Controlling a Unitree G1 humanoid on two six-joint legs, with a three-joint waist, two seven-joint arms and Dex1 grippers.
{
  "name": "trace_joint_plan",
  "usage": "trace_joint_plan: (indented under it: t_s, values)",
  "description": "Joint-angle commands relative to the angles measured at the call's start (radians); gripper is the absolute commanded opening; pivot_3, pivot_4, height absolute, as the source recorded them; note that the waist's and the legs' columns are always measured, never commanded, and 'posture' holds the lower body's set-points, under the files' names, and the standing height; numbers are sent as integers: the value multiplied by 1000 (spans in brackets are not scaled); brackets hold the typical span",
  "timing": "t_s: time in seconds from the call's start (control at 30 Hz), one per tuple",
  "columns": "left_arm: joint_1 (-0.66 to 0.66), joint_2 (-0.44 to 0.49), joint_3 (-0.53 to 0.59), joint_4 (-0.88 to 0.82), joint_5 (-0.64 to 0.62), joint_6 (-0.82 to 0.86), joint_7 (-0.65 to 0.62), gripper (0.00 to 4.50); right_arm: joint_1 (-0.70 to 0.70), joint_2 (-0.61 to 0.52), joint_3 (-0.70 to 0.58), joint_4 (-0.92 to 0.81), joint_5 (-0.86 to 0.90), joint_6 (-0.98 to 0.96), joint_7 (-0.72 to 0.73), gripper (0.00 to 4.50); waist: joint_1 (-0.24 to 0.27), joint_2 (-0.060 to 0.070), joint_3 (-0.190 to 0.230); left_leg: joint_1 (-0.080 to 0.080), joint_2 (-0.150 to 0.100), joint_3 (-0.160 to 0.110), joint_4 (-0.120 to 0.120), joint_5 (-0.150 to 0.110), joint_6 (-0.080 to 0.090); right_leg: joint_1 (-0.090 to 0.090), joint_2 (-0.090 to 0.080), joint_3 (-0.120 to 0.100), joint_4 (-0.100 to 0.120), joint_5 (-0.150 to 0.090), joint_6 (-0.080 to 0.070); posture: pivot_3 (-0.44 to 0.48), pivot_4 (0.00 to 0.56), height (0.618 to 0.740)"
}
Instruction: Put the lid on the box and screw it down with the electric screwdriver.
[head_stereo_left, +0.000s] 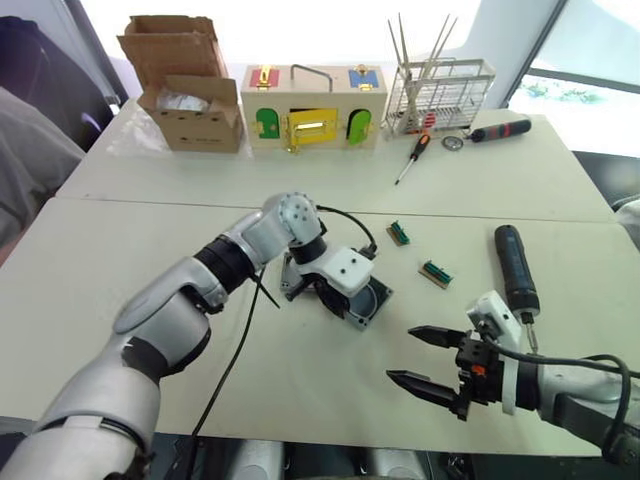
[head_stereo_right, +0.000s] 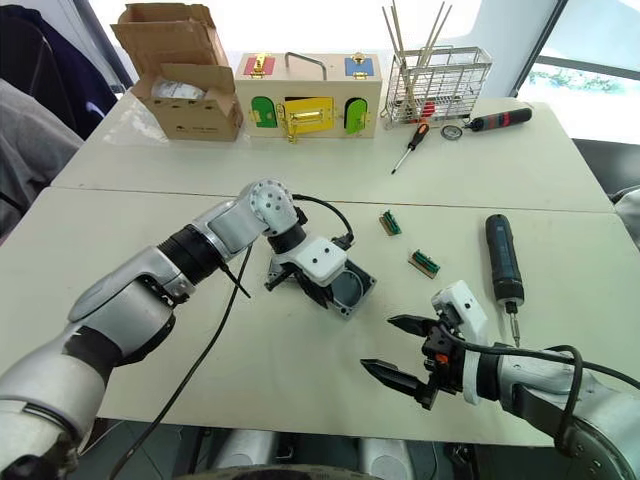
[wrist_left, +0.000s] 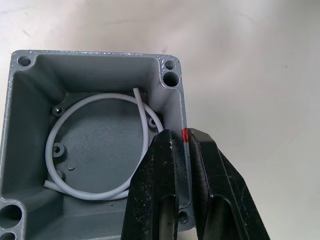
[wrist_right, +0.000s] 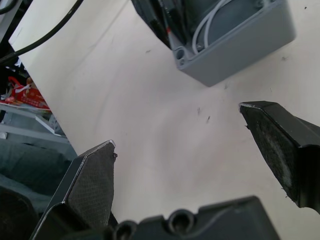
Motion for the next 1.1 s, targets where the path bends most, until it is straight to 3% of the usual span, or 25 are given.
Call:
trace_joint_plan:
  t_s: [0.03, 0.3, 0.33, 0.4, 0.43, 0.47, 0.5, 0.53, 0.57, 0.73, 0.83, 0.93, 1.0, 1.1]
  values:
    - [-31, 24, -46, 6, -32, -31, -6, 31, -9, 8, 3, -30, 4, -13, -11, 4500, 1, 0, 0, 0, 0, 0, 0, 0, 0, 0, 0, 0, 0, 0, 0, 0, 150, 740]
    - [-40, 1, -47, 40, -88, 2, -6, 31, -31, 12, 20, -19, 1, -17, -19, 4500, 1, 0, 0, 0, 0, 0, 0, 0, 0, 0, 0, 0, 0, 0, 0, 0, 150, 740]
    - [-40, 3, -53, 43, -94, -1, -6, 861, -33, 12, 23, -17, -1, -18, -19, 4500, 1, 0, 0, 0, 0, 0, 0, 0, 0, 0, 0, 0, 0, 0, 0, 0, 150, 740]
    - [-37, 1, -51, 49, -105, -8, -6, 1584, -38, 12, 26, -15, -3, -18, -20, 4500, 2, 0, 0, 0, 0, 0, 0, 0, 0, 0, 0, 0, 0, 0, 0, 0, 150, 740]
    - [-35, 3, -50, 47, -118, -12, -6, 2202, -40, 13, 27, -14, -3, -19, -20, 4500, 2, 0, 0, 0, 0, 0, 0, 0, 0, 0, 0, 0, 0, 0, 0, 0, 150, 740]
    - [-32, 2, -42, 47, -123, -13, -6, 2202, -41, 13, 28, -13, -4, -19, -20, 4500, 1, 0, 0, 0, 0, 0, 0, 0, 0, 0, 0, 0, 0, 0, 0, 0, 150, 740]
    - [-29, 2, -32, 46, -121, -21, -6, 2718, -43, 13, 29, -13, -4, -19, -20, 4500, 1, 0, 0, 0, 0, 0, 0, 0, 0, 0, 0, 0, 0, 0, 0, 0, 150, 740]
    - [-26, 3, -18, 45, -112, -31, -6, 2873, -46, 14, 32, -12, -4, -19, -20, 4500, 0, 0, 0, 0, 0, 0, 0, 0, 0, 0, 0, 0, 0, 0, 0, 0, 150, 740]
    - [-23, 8, -3, 39, -107, -37, -6, 3307, -51, 16, 36, -10, -2, -19, -20, 4500, 0, 0, 0, 0, 0, 0, 0, 0, 0, 0, 0, 0, 0, 0, 0, 0, 150, 740]
    - [-52, 139, 74, -95, -162, -19, -6, 3307, -86, 15, 26, -3, 34, -7, -11, 4500, -4, 0, 0, 0, 0, 0, 0, 0, 0, -1, 0, 0, 1, 0, 0, 0, 150, 740]
    - [-51, 234, 143, -186, -232, 69, -6, 3307, -103, 9, -17, 6, 72, -4, -6, 4500, -6, 0, 0, -1, 1, 0, 0, 0, 0, -2, 0, 0, 2, 0, 0, 0, 150, 740]
    - [-5, 300, 286, -248, -268, 219, 17, 3307, -143, -12, -87, 43, 111, -5, 4, 4500, -4, 0, 0, 0, 1, 0, 0, 0, 0, -1, 0, 0, 2, 0, 0, 0, 150, 740]
    - [53, 332, 434, -267, -260, 366, 239, 3307, -240, -35, -127, 110, 119, -23, 20, 4500, -6, 0, 0, 0, 0, 0, 1, 0, 0, -1, 0, 0, 2, 0, 0, 0, 150, 740]
    - [103, 317, 581, -343, -276, 648, 490, 4087, -366, -59, -105, 164, 124, -26, 52, 4500, -8, 0, 0, 0, 1, 0, 2, 0, 0, -1, 0, -1, 4, 0, 0, 0, 150, 740]
